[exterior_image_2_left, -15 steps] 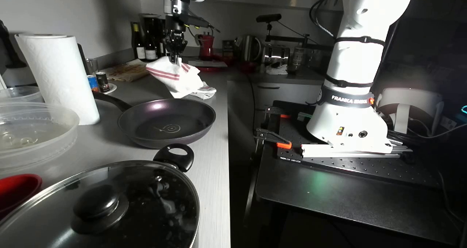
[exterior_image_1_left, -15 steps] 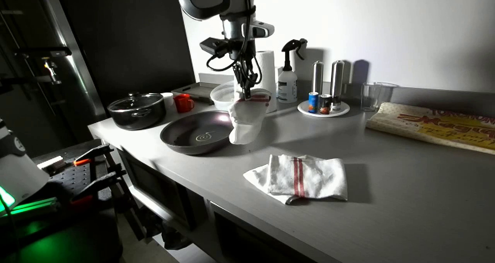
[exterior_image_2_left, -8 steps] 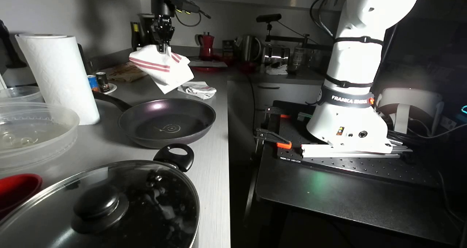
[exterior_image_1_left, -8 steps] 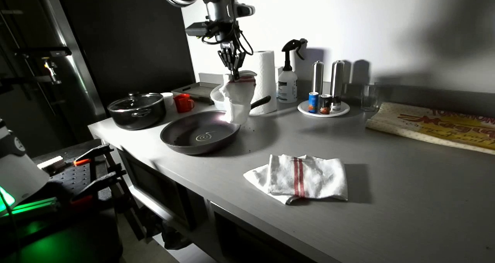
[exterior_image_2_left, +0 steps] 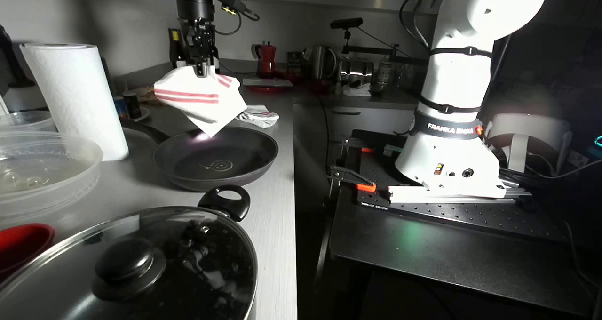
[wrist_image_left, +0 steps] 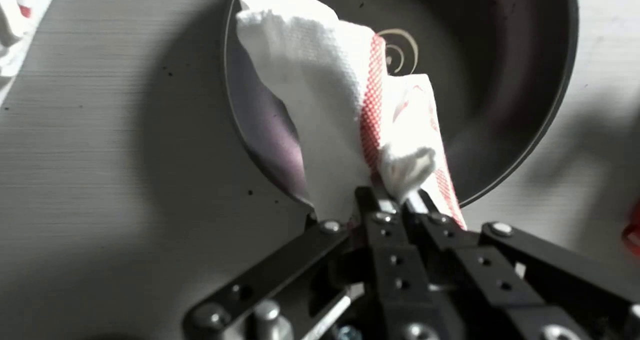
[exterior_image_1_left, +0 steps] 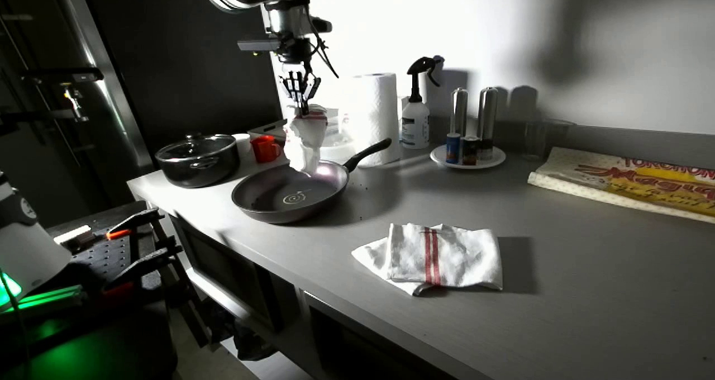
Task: Clean the pan
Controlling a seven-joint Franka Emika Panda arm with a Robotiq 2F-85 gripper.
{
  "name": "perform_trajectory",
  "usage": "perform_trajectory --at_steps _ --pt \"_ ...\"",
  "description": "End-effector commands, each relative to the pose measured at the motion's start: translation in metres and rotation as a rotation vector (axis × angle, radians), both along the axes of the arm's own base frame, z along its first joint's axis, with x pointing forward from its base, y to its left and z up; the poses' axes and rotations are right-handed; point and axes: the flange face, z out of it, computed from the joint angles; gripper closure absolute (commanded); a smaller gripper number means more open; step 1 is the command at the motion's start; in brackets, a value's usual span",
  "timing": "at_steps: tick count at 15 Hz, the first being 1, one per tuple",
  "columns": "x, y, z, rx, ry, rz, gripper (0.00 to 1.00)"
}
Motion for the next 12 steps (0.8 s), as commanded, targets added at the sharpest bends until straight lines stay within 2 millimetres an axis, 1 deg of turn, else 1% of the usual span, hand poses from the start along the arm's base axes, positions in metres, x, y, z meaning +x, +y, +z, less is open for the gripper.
perform_trajectory --at_steps 1,7,9,12 --pt "-0.018 0.019 -0.005 0.013 0.068 0.104 0.98" --pt "-0.017 0.03 -0.042 0.034 0.197 0.187 0.98" --pt "-0.014 0.03 -0.058 0.037 0.233 0.205 0.98" --pt "-0.004 0.027 -0.083 0.03 0.256 0.205 0.98"
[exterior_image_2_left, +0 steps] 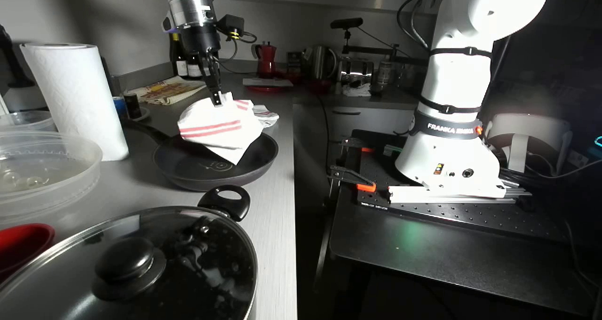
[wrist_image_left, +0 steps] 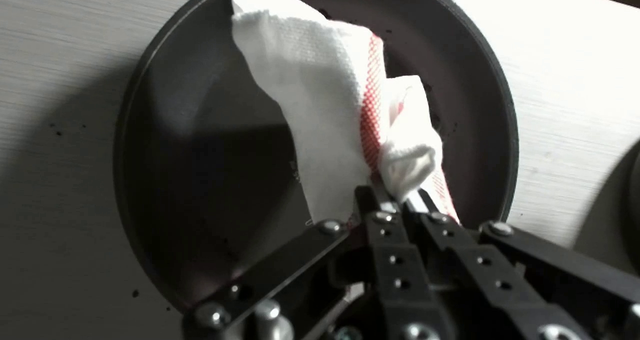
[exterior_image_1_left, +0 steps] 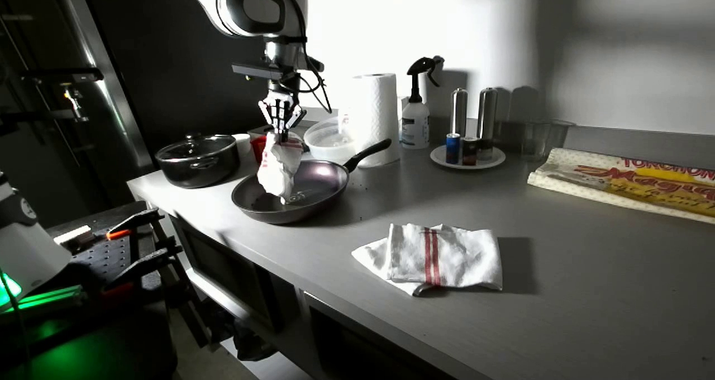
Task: Clean the pan
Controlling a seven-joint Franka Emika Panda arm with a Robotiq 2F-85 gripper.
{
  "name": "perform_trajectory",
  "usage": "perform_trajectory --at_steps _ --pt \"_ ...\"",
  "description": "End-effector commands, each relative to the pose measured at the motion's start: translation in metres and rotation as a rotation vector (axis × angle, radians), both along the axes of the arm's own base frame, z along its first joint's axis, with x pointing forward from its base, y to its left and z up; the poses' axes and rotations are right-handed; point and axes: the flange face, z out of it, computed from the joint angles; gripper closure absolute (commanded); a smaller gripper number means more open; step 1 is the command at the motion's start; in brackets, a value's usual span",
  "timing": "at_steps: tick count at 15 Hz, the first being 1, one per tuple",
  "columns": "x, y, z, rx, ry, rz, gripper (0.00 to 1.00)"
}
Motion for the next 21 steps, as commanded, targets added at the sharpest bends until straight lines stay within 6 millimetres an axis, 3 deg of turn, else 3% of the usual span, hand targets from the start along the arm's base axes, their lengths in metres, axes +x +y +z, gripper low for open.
perform_trajectory --at_steps 1,8,13,21 --pt "0.019 -0.002 -0.025 -0.003 0.026 0.022 0.98" --pt "0.043 -0.011 -0.073 -0.017 -0.009 0.023 0.98" --pt "0.04 -0.026 -0.103 -0.054 -0.06 0.06 0.98" --pt "0.011 -0.097 -0.163 -0.116 -0.159 0.088 0.98"
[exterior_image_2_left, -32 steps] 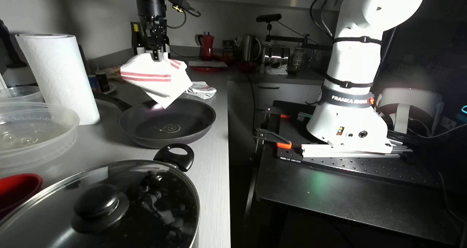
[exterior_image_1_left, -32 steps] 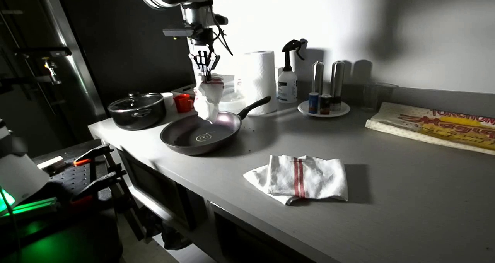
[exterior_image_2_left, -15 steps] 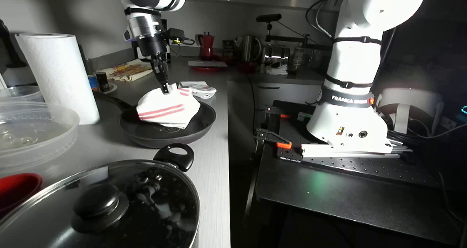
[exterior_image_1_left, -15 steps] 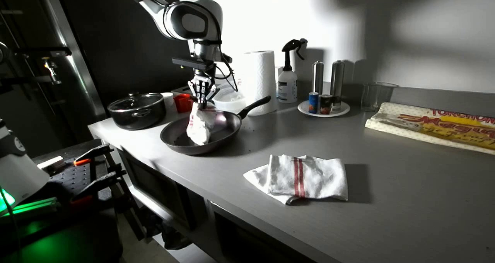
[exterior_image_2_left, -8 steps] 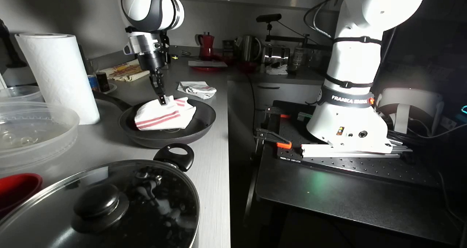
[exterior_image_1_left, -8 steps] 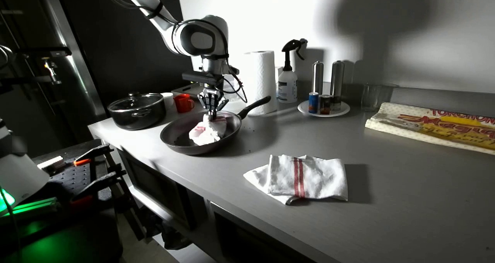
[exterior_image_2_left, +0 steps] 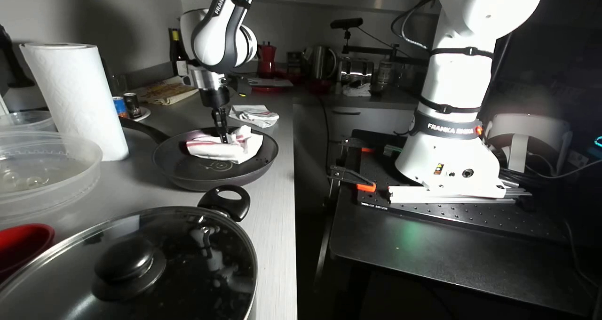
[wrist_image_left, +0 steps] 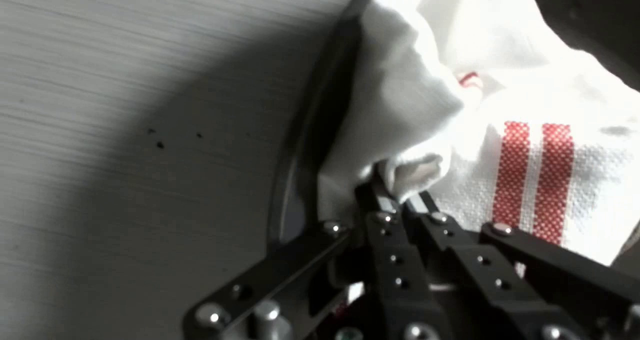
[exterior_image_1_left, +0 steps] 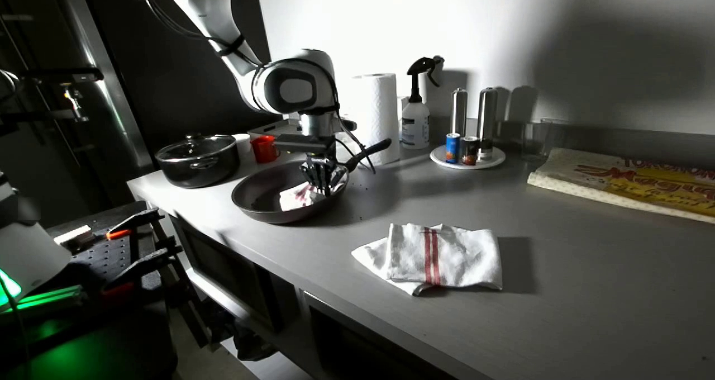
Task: Clean the pan
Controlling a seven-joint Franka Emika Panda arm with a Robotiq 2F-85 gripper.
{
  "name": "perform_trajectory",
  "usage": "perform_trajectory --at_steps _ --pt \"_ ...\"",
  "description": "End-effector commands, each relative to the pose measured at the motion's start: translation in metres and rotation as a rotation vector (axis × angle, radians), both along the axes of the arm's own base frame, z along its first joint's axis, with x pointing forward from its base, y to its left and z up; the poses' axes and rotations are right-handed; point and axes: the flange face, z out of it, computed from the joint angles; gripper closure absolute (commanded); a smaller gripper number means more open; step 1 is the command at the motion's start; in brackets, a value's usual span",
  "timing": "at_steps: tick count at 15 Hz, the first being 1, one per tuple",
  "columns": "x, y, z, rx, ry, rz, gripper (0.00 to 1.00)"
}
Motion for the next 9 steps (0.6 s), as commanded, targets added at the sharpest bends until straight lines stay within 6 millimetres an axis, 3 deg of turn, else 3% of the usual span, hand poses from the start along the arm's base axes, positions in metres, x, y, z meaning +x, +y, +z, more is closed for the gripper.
perform_trajectory --at_steps 1,5,9 --pt "-0.017 -0.023 -0.024 -0.022 -0.04 0.053 0.98" --pt "-0.024 -0.024 -0.021 -0.032 -0.082 0.092 0.98" --pt "-0.028 -0.01 -0.022 -0.042 -0.084 0.15 0.98"
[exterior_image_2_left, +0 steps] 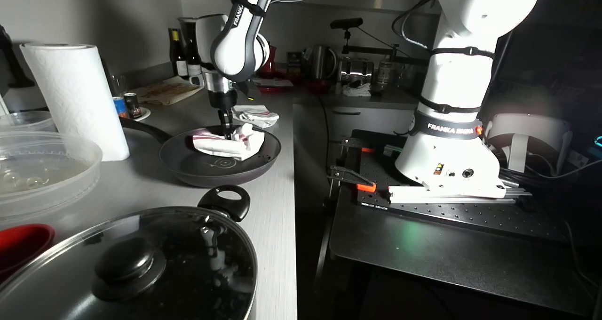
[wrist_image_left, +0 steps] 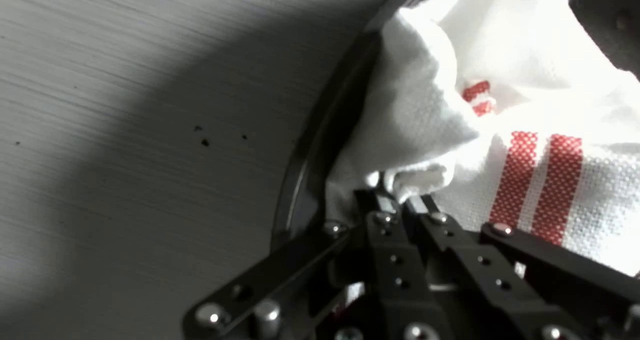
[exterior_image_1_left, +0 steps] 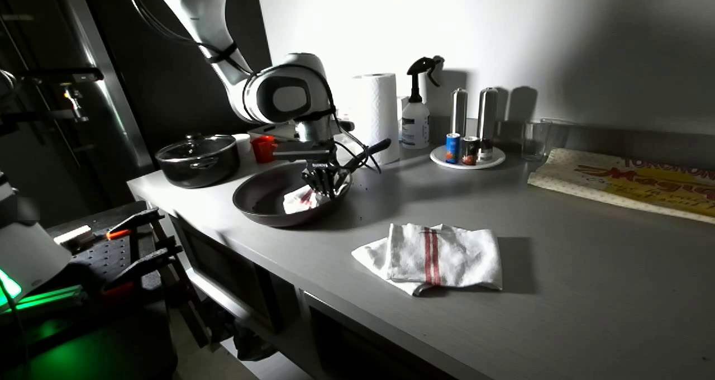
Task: Clean the pan
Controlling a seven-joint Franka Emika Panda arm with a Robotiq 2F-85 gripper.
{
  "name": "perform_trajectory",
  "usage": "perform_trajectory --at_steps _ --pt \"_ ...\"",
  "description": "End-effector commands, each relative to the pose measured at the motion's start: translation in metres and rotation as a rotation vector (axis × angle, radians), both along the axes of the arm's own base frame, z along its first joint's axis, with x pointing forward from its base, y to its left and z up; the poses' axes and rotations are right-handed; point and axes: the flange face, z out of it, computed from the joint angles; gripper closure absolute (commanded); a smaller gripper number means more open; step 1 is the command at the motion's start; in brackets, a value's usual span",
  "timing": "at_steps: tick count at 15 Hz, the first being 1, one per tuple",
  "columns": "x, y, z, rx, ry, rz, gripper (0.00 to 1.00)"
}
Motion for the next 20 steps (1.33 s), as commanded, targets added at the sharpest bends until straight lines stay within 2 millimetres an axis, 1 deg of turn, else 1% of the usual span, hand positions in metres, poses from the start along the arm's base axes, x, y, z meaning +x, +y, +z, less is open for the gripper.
perform_trajectory --at_steps 1,7,15,20 --pt "-0.016 0.008 -0.018 -0.023 0.017 0.078 0.98" --pt "-0.03 0.04 -0.012 -0.054 0.012 0.217 0.98" --pt "-0.06 0.093 -0.008 -0.064 0.029 0.403 0.98" --pt "-0.071 0.124 -0.007 -0.034 0.065 0.493 0.98"
